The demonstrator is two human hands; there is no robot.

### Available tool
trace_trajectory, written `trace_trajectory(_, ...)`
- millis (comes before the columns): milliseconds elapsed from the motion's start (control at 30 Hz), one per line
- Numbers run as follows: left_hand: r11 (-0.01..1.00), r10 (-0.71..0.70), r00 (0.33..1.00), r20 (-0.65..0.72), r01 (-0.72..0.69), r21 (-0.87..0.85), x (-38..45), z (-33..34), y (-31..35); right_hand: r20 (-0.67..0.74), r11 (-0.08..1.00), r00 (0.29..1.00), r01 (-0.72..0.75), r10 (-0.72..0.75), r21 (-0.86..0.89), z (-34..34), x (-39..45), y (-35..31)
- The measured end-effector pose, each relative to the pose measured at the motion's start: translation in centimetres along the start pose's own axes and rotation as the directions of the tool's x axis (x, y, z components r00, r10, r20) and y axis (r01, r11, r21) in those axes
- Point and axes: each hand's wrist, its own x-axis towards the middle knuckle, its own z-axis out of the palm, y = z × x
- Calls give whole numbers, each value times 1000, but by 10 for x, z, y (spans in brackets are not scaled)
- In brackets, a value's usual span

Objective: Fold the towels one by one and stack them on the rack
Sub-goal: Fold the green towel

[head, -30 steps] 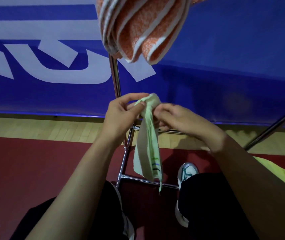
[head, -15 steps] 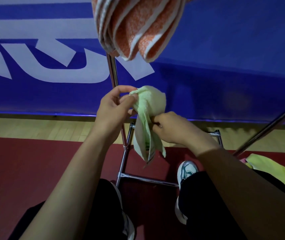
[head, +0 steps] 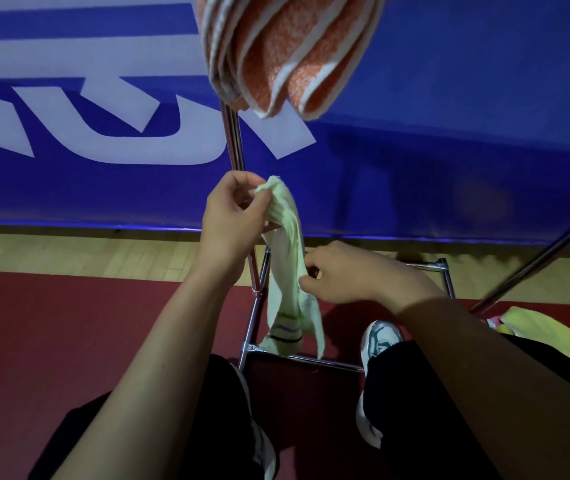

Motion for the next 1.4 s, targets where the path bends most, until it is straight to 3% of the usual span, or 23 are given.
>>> trace_trajectory(300,1000,-1,1000,1,1,19,-1,1,1,54,994,998,-34,40,-103,-5,-5,-5)
trace_trajectory(433,1000,-18,1000,-3,18,-11,-2,5,0,81,996,995,-61,67,-69,-5,-5,-6)
trace_trajectory(567,994,-55,998,15,56,-93,-4,10,0,66,975,978,-191,200,-116,2,-4,-11)
trace_trajectory(767,989,-69,998,11,69,-132,-7,11,3,-96,920,927,-372,362,-121,4,4,-15)
trace_trajectory(1000,981,-84,995,-44,75,-179,3,-13,7,10,865,886,-451,464,-217,8,10,-3)
trace_trajectory(1133,994,-69,989,-128,57,-89,9,-32,1,8,877,899,-425,437,-223,4,12,9)
trace_trajectory(1400,975,118,955,-270,-60,216,15,-64,-6,-8,941,947,-319,320,-110,-21,2,40)
